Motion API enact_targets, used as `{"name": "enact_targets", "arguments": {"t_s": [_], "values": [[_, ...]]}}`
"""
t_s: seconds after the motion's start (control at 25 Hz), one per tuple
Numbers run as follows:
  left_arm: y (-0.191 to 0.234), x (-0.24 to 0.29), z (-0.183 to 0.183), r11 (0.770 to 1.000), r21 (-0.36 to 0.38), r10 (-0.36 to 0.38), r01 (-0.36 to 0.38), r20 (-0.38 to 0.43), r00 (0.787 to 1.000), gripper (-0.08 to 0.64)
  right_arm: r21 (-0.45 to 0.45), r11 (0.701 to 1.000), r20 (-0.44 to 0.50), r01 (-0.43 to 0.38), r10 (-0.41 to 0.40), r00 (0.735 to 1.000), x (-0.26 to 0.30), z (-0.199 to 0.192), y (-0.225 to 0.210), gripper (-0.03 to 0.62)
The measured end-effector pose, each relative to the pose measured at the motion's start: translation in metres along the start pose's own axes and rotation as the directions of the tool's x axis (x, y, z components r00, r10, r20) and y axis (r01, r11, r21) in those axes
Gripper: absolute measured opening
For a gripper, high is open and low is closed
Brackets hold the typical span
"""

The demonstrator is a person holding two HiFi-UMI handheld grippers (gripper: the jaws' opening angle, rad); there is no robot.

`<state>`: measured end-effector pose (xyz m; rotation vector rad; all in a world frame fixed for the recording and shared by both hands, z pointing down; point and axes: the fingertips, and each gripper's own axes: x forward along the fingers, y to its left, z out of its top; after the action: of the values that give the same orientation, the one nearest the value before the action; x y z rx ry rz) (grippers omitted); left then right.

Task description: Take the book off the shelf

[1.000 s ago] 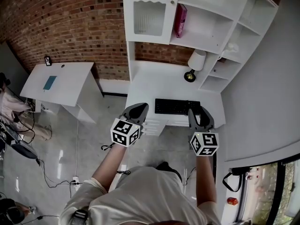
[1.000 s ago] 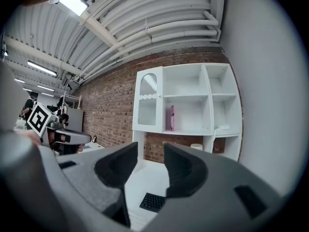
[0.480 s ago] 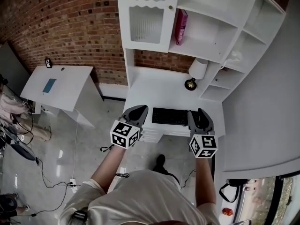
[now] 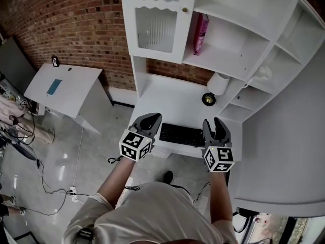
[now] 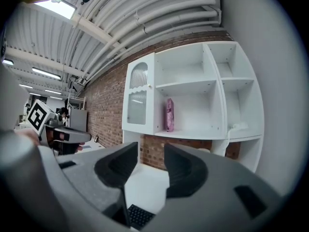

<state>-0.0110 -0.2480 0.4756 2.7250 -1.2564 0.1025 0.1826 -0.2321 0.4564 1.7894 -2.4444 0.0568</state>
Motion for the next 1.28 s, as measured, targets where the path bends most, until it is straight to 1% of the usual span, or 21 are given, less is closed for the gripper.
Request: {"name": "enact_targets", "arguments": {"t_s": [0.32, 0.48, 0.68, 1.04, 1.28], "values": [[0.002, 0.052, 0.003, 0.999, -0.004, 0.053, -0.053, -0.003, 0.999, -0.005, 0.002, 0.998, 0.016, -0.056, 0.056, 0.998, 0.048, 0.004, -0.048, 0.156], [0.003, 0.074, 0.004, 0.997, -0.009, 0.080, -0.080, 0.004, 0.997, -0.005, -0.017, 0.996, 0.025, -0.090, 0.091, 0.996, 0.069, 0.008, -0.065, 0.156], [0.006, 0.094, 0.006, 0.994, -0.032, 0.102, -0.102, 0.008, 0.995, -0.005, -0.038, 0.993, 0.034, -0.113, 0.115, 0.993, 0.092, 0.019, -0.082, 0.156], [0.019, 0.115, 0.014, 0.993, -0.026, 0.111, -0.111, 0.012, 0.994, -0.005, -0.042, 0.990, 0.053, -0.131, 0.133, 0.990, 0.136, 0.040, -0.092, 0.156], [0.046, 0.124, 0.021, 0.993, -0.041, 0.107, -0.107, 0.001, 0.994, -0.005, -0.046, 0.991, 0.059, -0.124, 0.127, 0.990, 0.169, 0.058, -0.088, 0.156]]}}
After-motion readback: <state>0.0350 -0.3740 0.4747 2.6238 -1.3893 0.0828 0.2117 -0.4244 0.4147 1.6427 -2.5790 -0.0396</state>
